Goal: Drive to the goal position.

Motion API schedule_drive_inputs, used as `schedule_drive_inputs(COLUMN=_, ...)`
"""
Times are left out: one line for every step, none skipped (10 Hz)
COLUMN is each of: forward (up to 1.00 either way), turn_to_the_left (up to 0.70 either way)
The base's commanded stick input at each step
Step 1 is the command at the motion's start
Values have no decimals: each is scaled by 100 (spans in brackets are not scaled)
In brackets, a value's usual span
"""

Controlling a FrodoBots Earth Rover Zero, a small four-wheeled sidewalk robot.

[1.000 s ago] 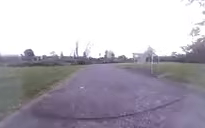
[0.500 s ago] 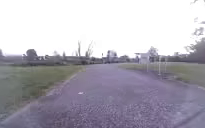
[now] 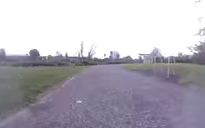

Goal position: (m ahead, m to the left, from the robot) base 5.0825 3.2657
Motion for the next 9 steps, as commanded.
schedule_drive_inputs(forward=85, turn_to_the_left=0)
schedule_drive_inputs(forward=85, turn_to_the_left=-1)
schedule_drive_inputs(forward=85, turn_to_the_left=-2)
schedule_drive_inputs(forward=85, turn_to_the_left=-3)
schedule_drive_inputs(forward=85, turn_to_the_left=-34)
schedule_drive_inputs(forward=85, turn_to_the_left=-34)
schedule_drive_inputs(forward=85, turn_to_the_left=-34)
schedule_drive_inputs(forward=85, turn_to_the_left=-34)
schedule_drive_inputs(forward=85, turn_to_the_left=-34)
